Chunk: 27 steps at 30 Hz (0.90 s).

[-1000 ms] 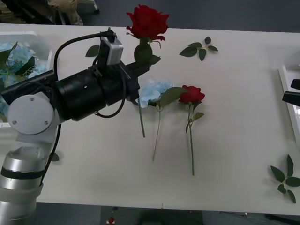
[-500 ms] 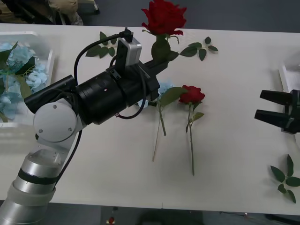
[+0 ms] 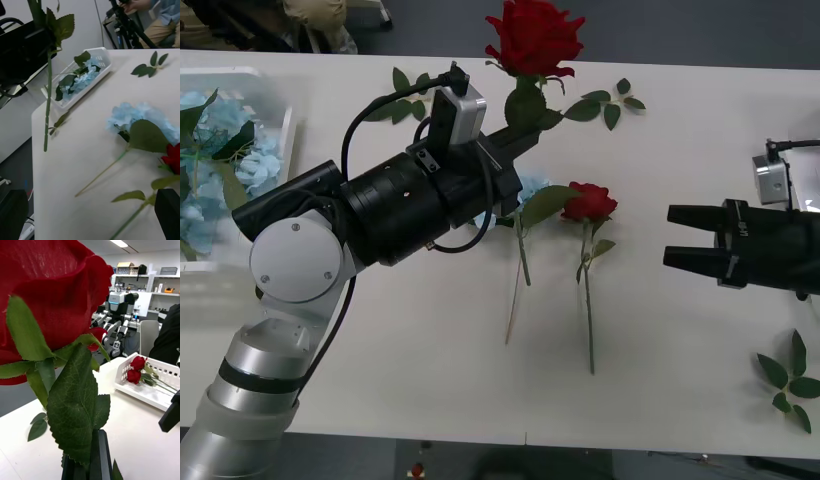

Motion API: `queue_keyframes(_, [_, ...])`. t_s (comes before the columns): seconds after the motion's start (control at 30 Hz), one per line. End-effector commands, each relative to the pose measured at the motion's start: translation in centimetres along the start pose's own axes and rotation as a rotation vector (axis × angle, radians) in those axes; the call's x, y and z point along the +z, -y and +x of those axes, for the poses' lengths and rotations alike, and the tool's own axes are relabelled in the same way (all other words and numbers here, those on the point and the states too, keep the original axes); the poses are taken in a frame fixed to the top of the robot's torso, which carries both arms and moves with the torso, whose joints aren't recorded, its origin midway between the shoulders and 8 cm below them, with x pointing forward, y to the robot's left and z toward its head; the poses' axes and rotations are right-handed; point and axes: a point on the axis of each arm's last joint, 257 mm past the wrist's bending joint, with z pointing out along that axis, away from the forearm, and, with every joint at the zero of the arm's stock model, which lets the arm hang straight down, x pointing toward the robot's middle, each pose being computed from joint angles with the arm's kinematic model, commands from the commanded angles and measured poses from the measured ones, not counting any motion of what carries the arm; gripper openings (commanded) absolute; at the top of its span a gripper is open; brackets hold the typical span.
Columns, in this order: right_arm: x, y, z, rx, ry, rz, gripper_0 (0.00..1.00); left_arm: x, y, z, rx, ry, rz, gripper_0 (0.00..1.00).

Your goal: Put the red flowers into the right box and the blue flowers into the left box

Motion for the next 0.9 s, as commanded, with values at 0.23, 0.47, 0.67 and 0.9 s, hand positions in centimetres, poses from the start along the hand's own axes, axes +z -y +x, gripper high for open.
queue_keyframes(0.23, [7.0,-2.7,-2.4,-0.075,0.049,-0.117,0.99,0.5,0.0,-1.9,0.015,0.045,0.008,0.00])
queue_keyframes(0.47, [10.5,-3.9,-2.9,-0.122,0.037,-0.157,0.99,0.8,0.6,-0.9,-0.058,0.046,0.032,0.00])
queue_keyframes(0.67, [13.2,-5.3,-2.8,-0.134,0.018,-0.195,0.99,0.7,0.5,-0.9,-0.059,0.048,0.028,0.00])
queue_keyframes(0.9, [14.7,-6.4,-1.7,-0.129,-0.010,-0.227,0.99,0.7,0.5,-0.9,-0.059,0.048,0.028,0.00])
